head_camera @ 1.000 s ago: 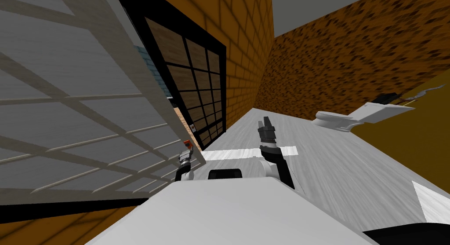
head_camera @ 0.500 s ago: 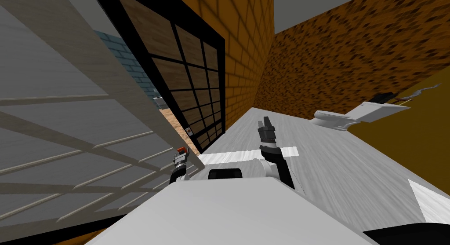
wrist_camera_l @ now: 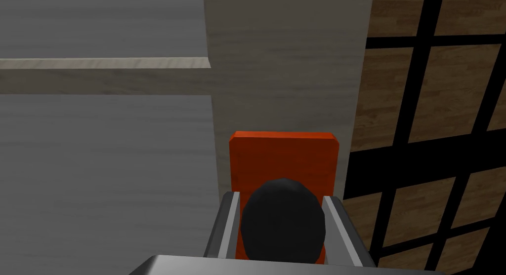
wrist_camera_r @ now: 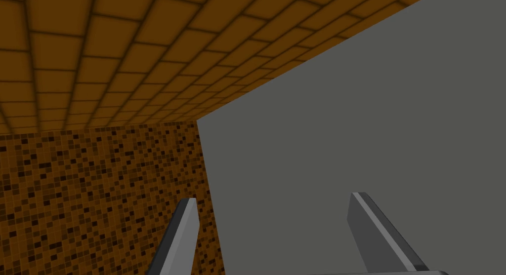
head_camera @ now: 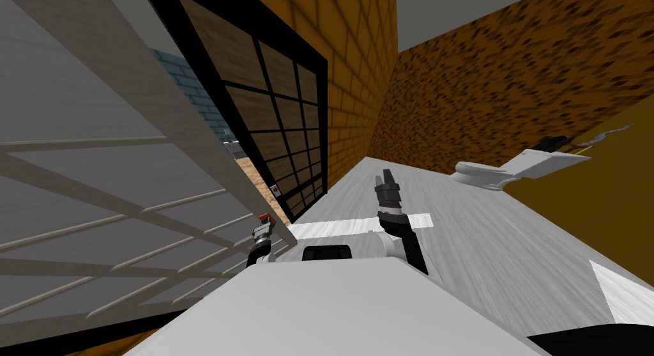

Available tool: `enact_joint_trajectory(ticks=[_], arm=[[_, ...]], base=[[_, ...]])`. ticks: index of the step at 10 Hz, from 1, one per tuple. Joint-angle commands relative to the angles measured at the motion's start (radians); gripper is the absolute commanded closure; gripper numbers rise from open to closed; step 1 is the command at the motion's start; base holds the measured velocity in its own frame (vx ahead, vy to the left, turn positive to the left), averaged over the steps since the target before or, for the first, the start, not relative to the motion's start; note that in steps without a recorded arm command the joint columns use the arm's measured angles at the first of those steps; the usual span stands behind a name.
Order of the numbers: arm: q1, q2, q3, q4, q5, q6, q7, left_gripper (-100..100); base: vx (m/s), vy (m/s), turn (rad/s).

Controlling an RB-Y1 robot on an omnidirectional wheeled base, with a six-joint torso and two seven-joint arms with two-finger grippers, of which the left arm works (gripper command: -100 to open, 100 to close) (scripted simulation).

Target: Pull the door open

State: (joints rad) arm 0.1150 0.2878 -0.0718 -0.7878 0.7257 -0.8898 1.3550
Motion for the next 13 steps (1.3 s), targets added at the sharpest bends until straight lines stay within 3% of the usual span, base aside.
enact_joint_trajectory(ticks=[1, 8, 10, 11, 13], arm=[[-0.001, 0.000, 0.000, -0.001, -0.001, -0.001, 0.000, 100], [0.033, 0.054, -0.101, -0.041, -0.043, -0.004, 0.097, 100], [0.040, 0.065, -0.122, -0.049, -0.051, -0.005, 0.116, 100], [0.046, 0.060, -0.115, -0.050, -0.048, 0.000, 0.105, 100], [0.060, 0.074, -0.141, -0.057, -0.060, -0.011, 0.127, 100]], base=[[0.000, 0.000, 0.000], [-0.229, -0.002, -0.098], [-0.216, 0.010, -0.075], [-0.092, 0.015, -0.031], [-0.199, 0.011, -0.086]])
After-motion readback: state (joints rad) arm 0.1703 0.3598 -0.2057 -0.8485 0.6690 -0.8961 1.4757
